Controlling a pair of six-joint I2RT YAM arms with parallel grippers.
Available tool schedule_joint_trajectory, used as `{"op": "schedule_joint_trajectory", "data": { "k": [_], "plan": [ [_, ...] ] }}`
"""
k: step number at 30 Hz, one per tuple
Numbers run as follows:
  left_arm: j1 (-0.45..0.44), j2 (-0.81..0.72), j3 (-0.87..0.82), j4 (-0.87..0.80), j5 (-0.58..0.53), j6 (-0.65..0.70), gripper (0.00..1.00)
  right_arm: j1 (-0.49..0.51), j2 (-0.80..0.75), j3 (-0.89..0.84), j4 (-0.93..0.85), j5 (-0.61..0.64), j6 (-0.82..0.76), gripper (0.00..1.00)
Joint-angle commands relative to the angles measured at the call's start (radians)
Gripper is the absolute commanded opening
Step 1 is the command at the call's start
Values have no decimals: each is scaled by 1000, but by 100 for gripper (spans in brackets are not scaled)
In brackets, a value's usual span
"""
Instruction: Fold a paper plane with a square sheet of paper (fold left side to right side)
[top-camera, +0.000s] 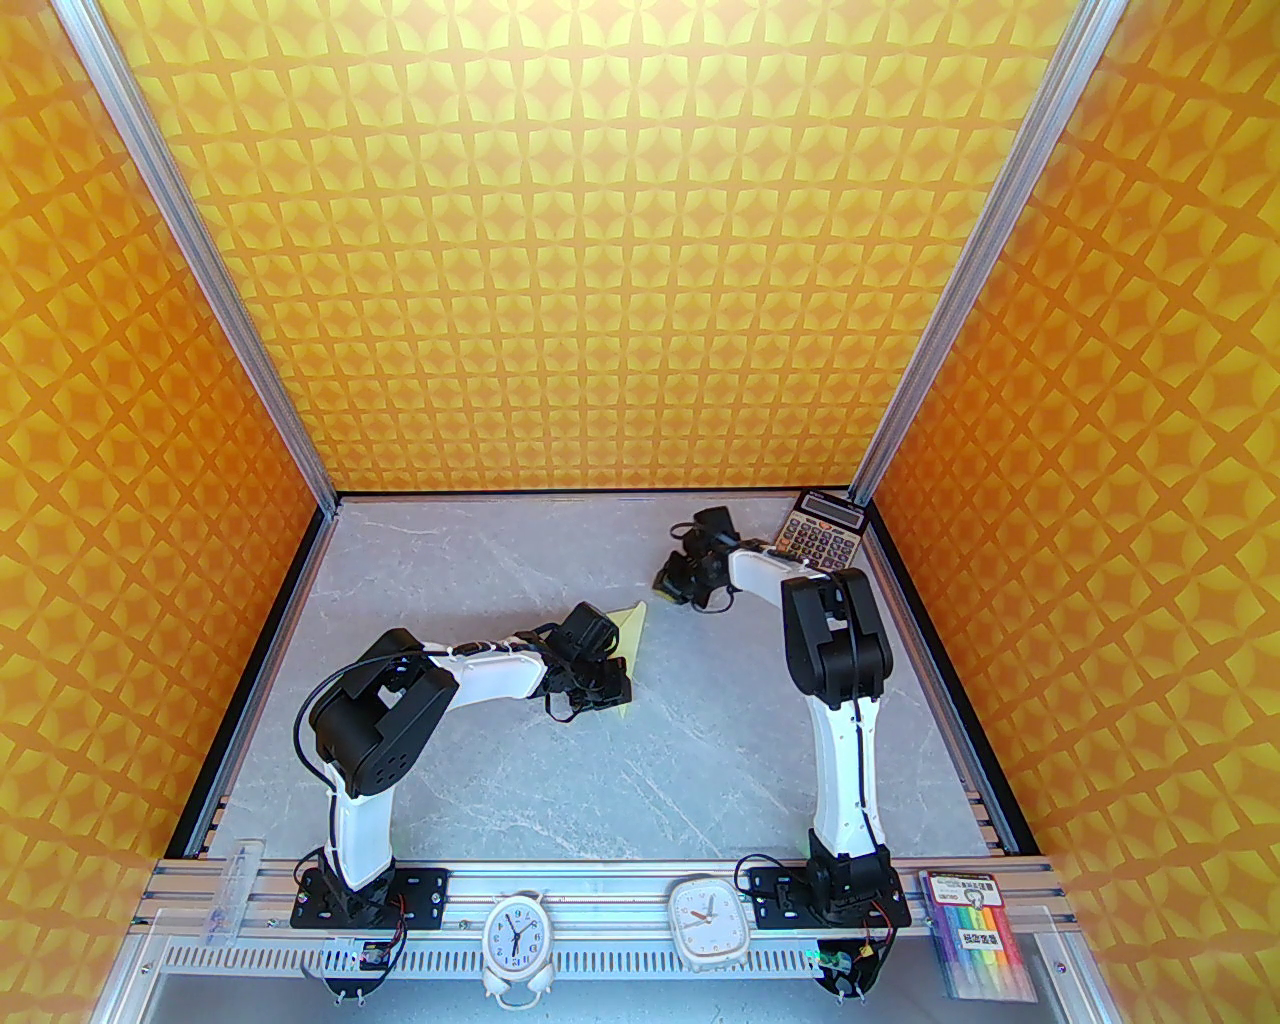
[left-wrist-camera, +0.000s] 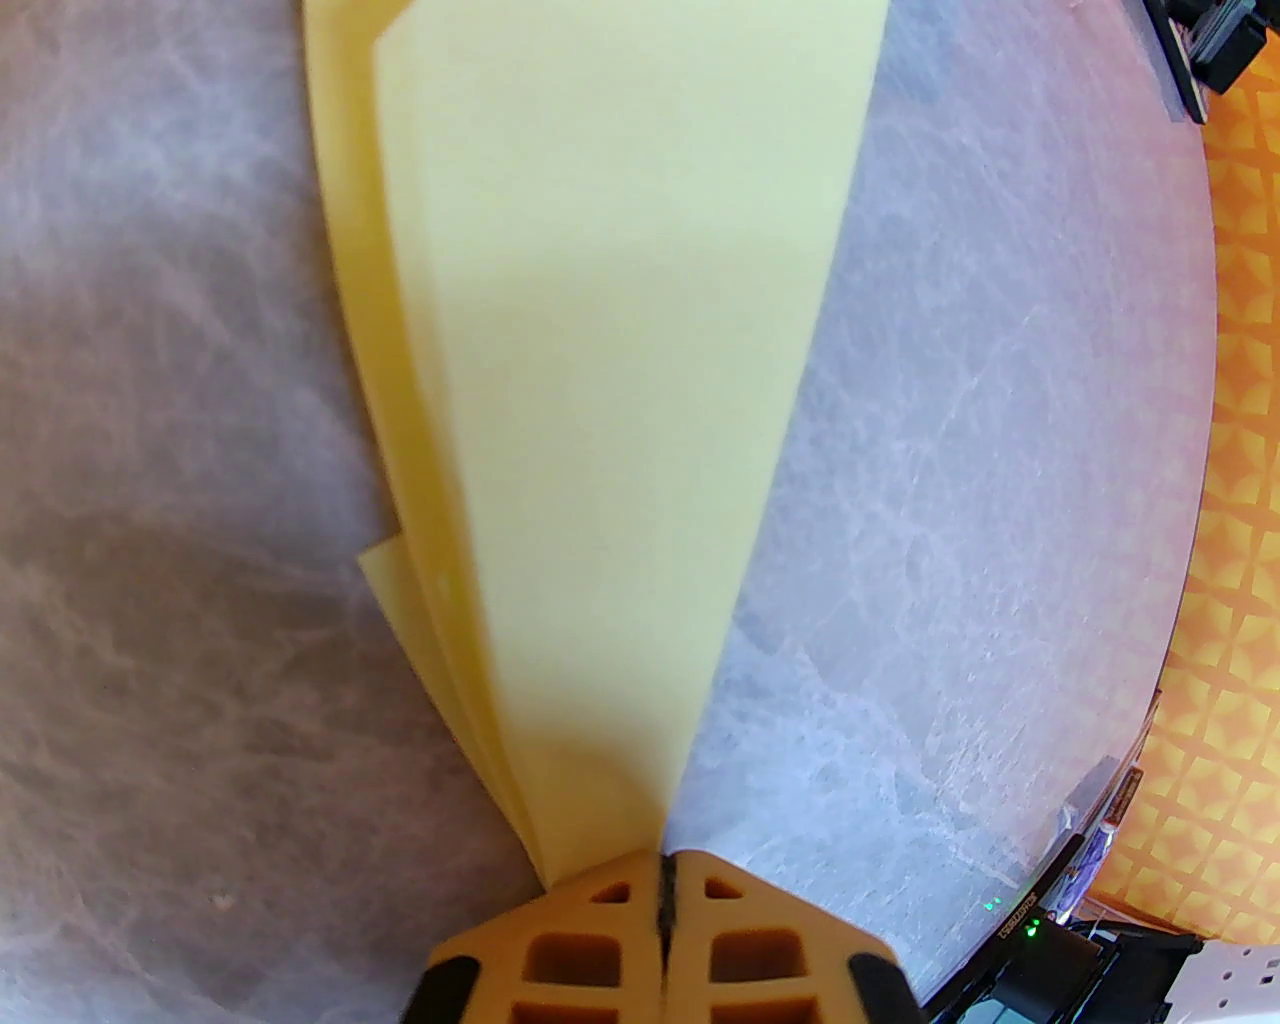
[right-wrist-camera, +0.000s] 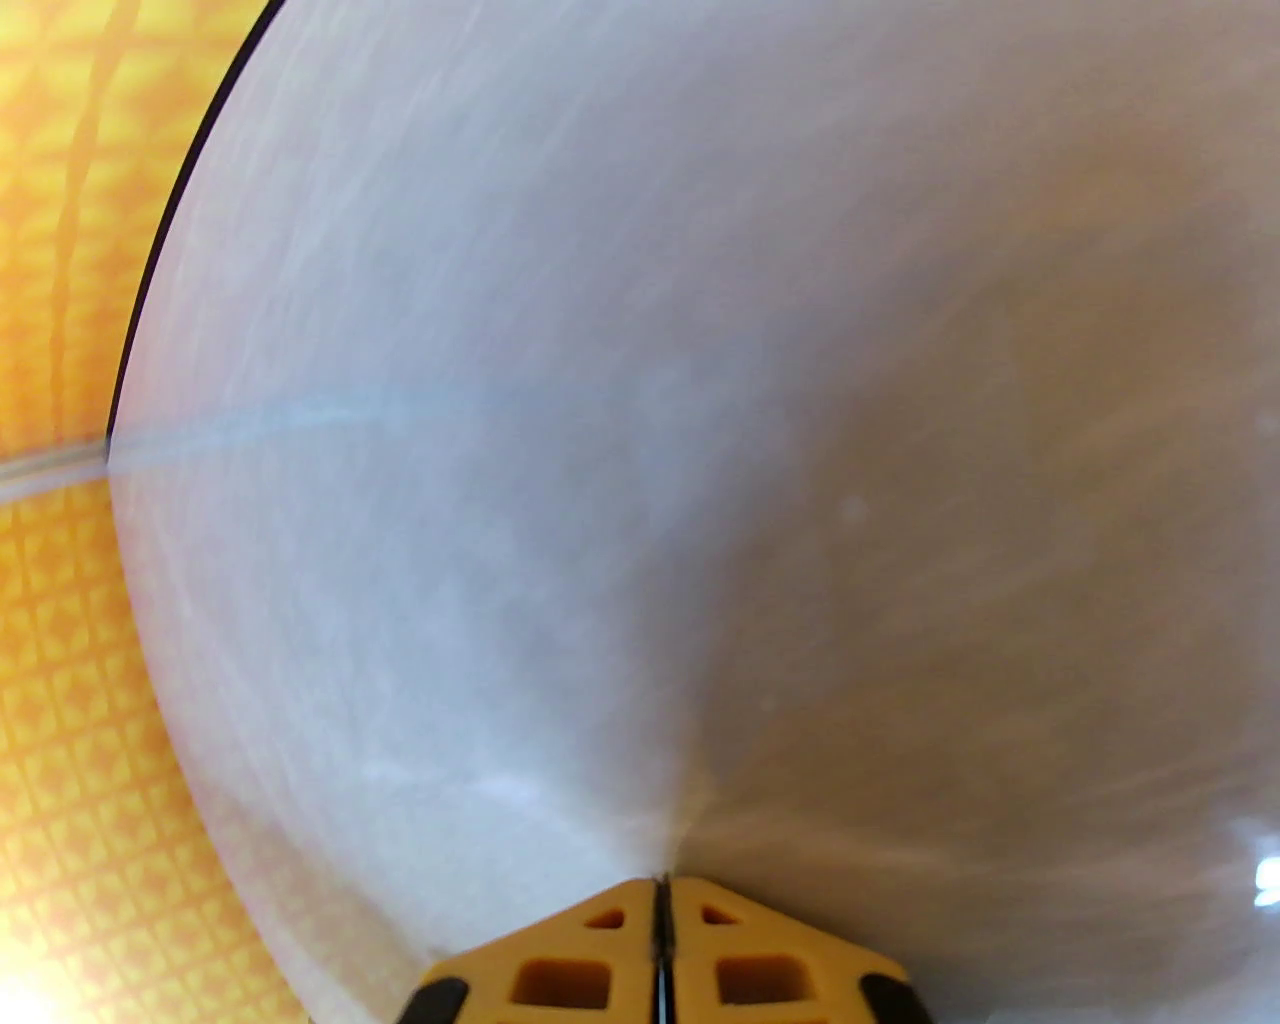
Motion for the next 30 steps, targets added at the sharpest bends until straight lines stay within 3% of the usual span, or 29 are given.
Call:
{"op": "schedule_joint_trajectory", "data": {
  "k": [1, 5, 7, 9, 11, 13, 18, 23, 30],
  "plan": [
    [-2, 9, 18, -228, -5, 42, 0, 16, -107, -62, -8, 24, -23, 10],
    [24, -62, 78, -249, -6, 46, 25, 60, -247, -196, -6, 28, -49, 13],
    [45, -104, 93, -251, -5, 47, 26, 90, -297, -259, -1, 19, -65, 15],
    [72, -144, 95, -247, -5, 48, 36, 122, -336, -309, -9, 32, -74, 18],
    [98, -189, 77, -227, -4, 46, 38, 155, -370, -360, -7, 42, -76, 20],
    [156, -224, 53, -205, -4, 43, 49, 178, -394, -409, 12, 49, -67, 21],
    [226, -168, 13, -122, 73, 67, 44, 216, -359, -445, 28, 40, -70, 20],
    [227, -83, 14, -55, 106, 79, 33, 216, -312, -437, 35, 56, -74, 18],
    [210, 6, 47, -29, 134, 118, 29, 217, -293, -447, 41, 58, -78, 18]
  ]
}}
